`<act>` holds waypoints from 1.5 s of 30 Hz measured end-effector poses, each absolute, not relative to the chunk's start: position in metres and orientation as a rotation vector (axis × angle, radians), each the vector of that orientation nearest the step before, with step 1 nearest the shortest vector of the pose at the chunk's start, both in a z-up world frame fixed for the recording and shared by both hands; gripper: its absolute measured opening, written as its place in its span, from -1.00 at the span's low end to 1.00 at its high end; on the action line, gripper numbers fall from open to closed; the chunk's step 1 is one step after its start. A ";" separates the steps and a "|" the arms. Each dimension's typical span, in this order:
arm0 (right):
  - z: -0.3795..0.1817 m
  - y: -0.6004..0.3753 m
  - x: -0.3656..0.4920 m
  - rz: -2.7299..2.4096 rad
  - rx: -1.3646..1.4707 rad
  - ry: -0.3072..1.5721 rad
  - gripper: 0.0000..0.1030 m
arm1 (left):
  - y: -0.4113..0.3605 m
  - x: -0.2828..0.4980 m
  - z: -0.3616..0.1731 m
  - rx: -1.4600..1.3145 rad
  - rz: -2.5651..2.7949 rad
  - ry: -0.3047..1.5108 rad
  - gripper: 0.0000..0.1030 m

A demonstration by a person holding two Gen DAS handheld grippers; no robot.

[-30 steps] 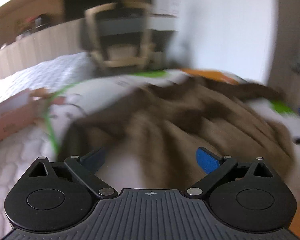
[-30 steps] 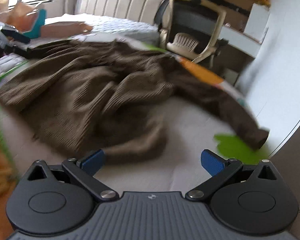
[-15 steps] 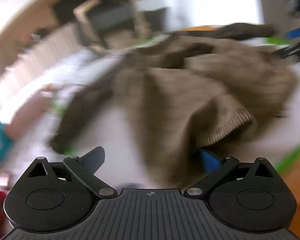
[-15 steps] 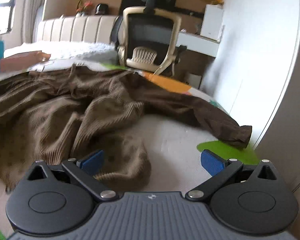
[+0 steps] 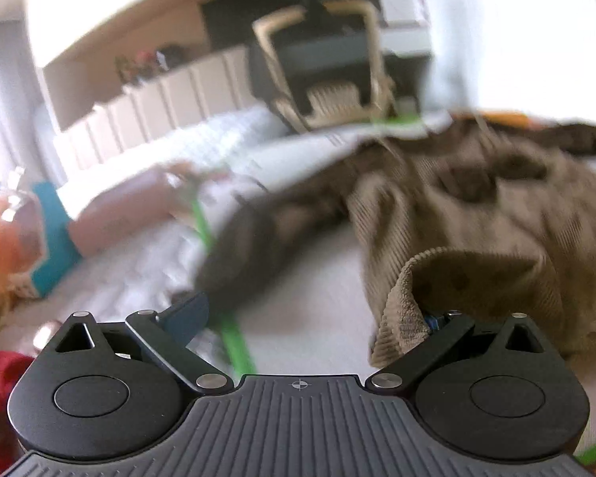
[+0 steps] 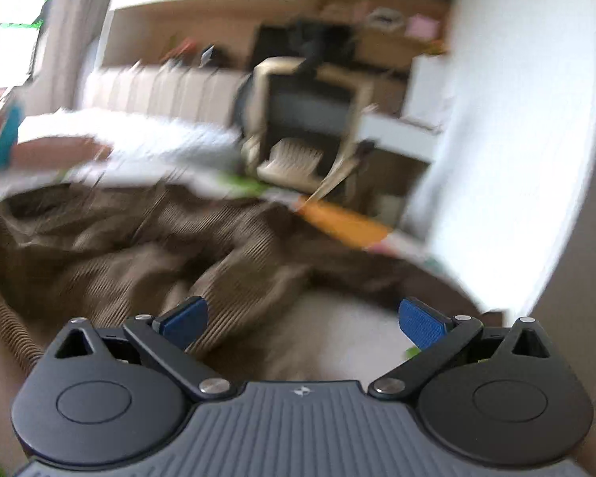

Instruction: Fold clothes

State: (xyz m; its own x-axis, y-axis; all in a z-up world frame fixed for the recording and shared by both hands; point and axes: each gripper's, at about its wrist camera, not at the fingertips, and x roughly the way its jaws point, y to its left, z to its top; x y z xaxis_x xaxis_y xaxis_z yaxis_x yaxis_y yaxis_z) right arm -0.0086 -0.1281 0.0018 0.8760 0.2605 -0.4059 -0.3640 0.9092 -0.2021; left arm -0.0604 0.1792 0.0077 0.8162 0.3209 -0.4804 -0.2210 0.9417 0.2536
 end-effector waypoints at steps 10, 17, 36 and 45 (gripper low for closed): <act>-0.014 -0.112 -0.030 0.614 -0.443 0.528 1.00 | 0.192 -0.039 0.012 0.140 0.298 0.577 0.97; -0.035 -0.048 -0.033 0.645 -0.620 0.515 0.99 | 0.199 -0.034 0.022 0.120 0.346 0.552 0.97; 0.004 -0.113 -0.011 0.082 -0.488 0.193 1.00 | 0.191 -0.043 -0.009 0.182 0.330 0.627 0.99; -0.022 -0.116 -0.020 0.398 -0.437 0.498 1.00 | 0.215 -0.040 0.021 0.114 0.440 0.542 0.99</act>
State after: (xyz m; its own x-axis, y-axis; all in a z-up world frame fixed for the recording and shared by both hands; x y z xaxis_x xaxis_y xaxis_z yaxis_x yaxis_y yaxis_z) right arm -0.0202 -0.1159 -0.0218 0.8068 0.2565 -0.5323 -0.4634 0.8336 -0.3005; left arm -0.0396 0.2154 0.0206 0.7663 0.4340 -0.4738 -0.3748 0.9008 0.2191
